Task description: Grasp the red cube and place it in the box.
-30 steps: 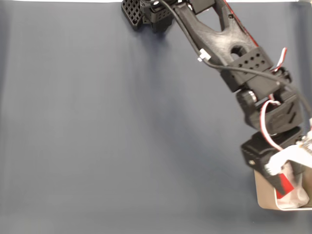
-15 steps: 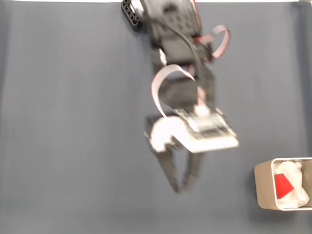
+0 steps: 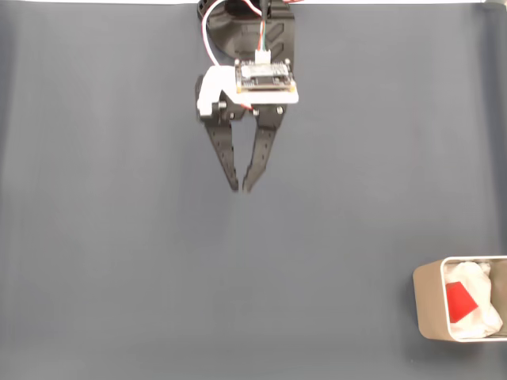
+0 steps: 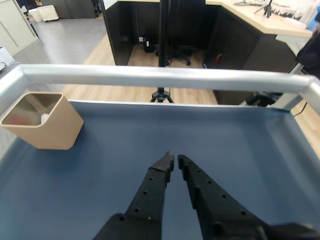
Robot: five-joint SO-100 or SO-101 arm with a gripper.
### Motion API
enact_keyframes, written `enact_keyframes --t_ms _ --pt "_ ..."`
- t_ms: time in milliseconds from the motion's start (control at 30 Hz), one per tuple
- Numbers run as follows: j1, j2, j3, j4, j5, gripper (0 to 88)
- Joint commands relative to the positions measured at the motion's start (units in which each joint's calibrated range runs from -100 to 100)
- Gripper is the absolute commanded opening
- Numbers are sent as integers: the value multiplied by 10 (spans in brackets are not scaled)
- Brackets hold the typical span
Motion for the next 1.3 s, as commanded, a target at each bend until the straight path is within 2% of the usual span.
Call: enact_keyframes --t_ms 0,100,333,633,767,1267 --pt "2 -140 134 -14 -7 0" --pt "-1 -243 235 0 -14 0" --pt "-2 -400 363 117 -22 0" --pt "-13 -403 364 358 -29 0" --pt "-13 -403 364 424 -28 0" --pt "-10 -403 364 430 -23 0"
